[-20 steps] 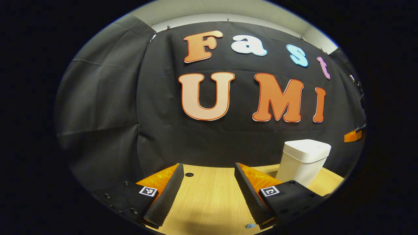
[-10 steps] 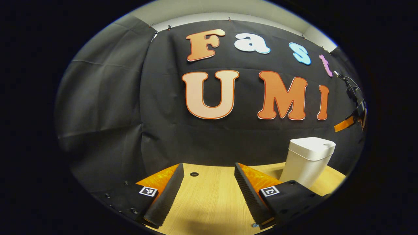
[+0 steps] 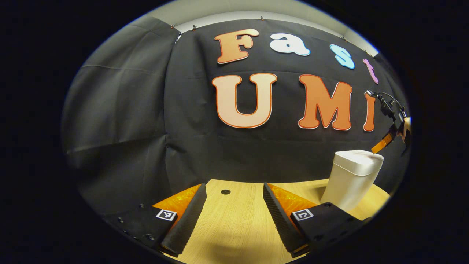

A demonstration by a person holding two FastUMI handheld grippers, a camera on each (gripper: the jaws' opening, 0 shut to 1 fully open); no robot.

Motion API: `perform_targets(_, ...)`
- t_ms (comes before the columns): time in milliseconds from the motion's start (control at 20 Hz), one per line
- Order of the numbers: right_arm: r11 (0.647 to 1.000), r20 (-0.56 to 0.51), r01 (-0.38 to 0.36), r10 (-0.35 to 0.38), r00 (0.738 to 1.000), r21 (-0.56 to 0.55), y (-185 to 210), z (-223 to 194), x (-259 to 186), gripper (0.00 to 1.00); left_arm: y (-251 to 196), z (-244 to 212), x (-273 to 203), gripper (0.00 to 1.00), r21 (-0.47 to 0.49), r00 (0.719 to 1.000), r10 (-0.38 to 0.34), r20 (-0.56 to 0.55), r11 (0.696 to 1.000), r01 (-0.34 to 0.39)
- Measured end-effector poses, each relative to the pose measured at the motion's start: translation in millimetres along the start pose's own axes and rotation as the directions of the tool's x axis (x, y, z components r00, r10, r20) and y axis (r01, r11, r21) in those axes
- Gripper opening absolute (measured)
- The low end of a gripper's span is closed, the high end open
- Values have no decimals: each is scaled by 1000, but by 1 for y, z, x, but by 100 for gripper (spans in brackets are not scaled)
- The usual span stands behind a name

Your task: Press the lid of the desktop garbage bin to open it, pick up the crumpled paper on the desktop and throw it into the bin, then pick up the pop can on the desktop and drop it into the bin, and finally close the garbage bin lid.

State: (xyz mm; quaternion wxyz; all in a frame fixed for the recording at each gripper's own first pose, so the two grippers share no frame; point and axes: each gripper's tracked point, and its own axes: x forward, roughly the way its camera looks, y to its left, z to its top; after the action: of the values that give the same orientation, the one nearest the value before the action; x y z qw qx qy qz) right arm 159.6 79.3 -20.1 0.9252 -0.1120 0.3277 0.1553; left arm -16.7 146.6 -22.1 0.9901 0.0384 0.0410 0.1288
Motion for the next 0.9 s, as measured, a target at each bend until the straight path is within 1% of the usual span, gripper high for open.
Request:
perform_targets(150, 1000, -32, -16, 16, 999, -8, 3, -6, 6, 1, 3, -4, 4, 99, -2, 1000, 11, -10, 1000, -11)
perform_targets(200, 1000, -26, -22, 22, 999, -1, 3, -3, 7, 1, 3, -5, 6, 98, -2, 1000, 13, -14, 1000, -13)
perform_targets(350, 996, -64, -87, 88, 994, 11, 5, -11, 9, 1, -3, -9, 9, 99, 3, 1000, 1, -16, 1000, -1)
perform_targets(450, 991, -52, -129, 131, 990, 44, 4, -10, 10, 1, -9, -11, 8, 99, 1, 1000, -11, -17, 1000, 11)
perform_targets(550, 987, -50, -144, 147, 988, 73, 3, -10, 10, 1, -14, -12, 9, 99, -6, 1000, -17, -17, 1000, 17)
perform_targets(700, 992, -5, -119, 119, 993, 44, 2, -6, 8, 1, -15, -9, 9, 98, 3, 1000, -18, -12, 1000, 18)
perform_targets(800, 998, 74, -51, 48, 996, 28, -2, 7, 4, 1, -11, -3, 8, 98, 13, 1000, -10, -2, 1000, 10)
perform_targets(900, 1000, 125, -19, 20, 992, -14, 0, 16, -8, 1, -5, 1, 8, 98, 20, 1000, 6, 6, 1000, -6)
